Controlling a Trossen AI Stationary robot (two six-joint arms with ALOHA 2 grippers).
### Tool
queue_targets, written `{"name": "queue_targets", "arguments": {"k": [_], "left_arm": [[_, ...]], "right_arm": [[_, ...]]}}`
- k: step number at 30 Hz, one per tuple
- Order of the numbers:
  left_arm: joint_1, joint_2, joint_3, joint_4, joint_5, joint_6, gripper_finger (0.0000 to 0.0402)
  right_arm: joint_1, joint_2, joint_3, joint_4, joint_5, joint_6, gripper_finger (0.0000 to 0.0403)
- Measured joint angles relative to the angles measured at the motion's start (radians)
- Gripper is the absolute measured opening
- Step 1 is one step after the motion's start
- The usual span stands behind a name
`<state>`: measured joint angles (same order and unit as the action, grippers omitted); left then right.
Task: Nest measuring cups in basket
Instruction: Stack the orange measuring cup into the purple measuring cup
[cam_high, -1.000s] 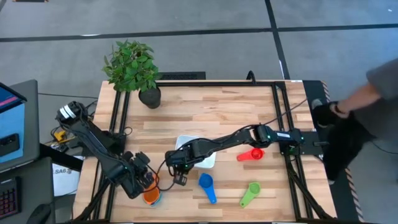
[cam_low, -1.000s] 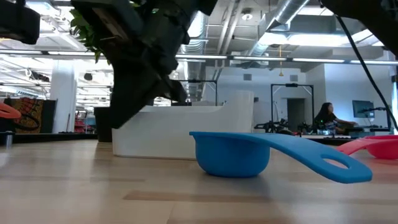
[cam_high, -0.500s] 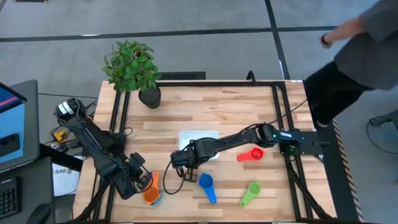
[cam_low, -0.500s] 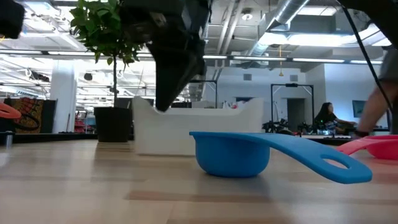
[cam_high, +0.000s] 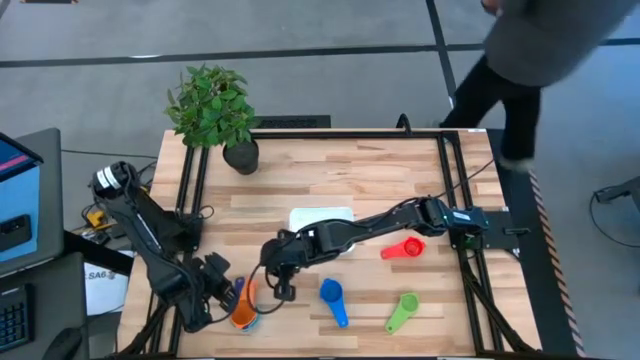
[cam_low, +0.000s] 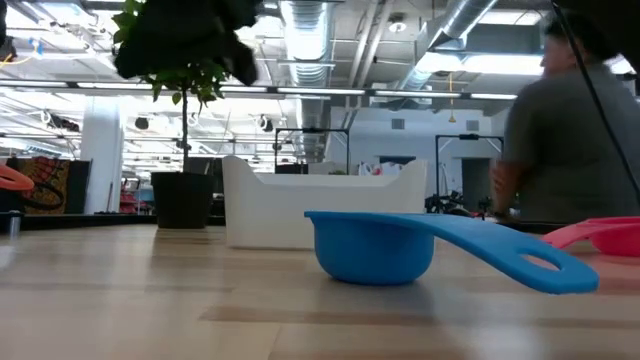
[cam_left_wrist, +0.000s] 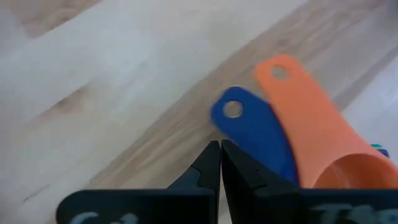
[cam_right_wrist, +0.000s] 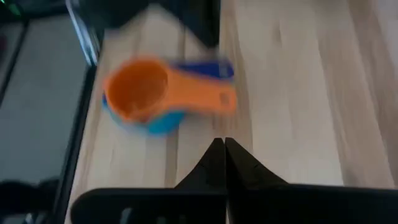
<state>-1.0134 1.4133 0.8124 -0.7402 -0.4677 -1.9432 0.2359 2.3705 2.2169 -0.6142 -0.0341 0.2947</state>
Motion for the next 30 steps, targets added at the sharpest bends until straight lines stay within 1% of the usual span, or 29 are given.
{"name": "queue_targets", "arguments": {"k": [5, 10, 14, 22, 25, 28, 30], "left_arm": [[0.013, 0.038, 0.000, 0.063, -0.008, 0.066, 0.0000], [0.050, 0.045, 0.000, 0.085, -0.031, 0.117, 0.0000], [0.092, 0.045, 0.000, 0.091, -0.045, 0.163, 0.0000], [0.166, 0.045, 0.000, 0.153, -0.042, 0.281, 0.0000], [0.176, 0.045, 0.000, 0.187, -0.035, 0.333, 0.0000], [0.176, 0.045, 0.000, 0.194, -0.029, 0.350, 0.0000], [0.175, 0.045, 0.000, 0.191, -0.014, 0.350, 0.0000]], "right_arm": [[0.001, 0.039, 0.003, 0.092, -0.015, -0.084, 0.0004], [0.020, 0.084, -0.002, 0.049, -0.067, -0.128, 0.0004], [0.040, 0.088, -0.002, 0.039, -0.082, -0.159, 0.0004], [0.051, 0.088, -0.002, 0.057, -0.090, -0.226, 0.0004], [0.054, 0.088, -0.024, 0.087, -0.097, -0.235, 0.0005], [0.068, 0.092, -0.039, 0.079, -0.094, -0.260, 0.0004], [0.073, 0.114, -0.040, 0.130, -0.095, -0.273, 0.0003]]}}
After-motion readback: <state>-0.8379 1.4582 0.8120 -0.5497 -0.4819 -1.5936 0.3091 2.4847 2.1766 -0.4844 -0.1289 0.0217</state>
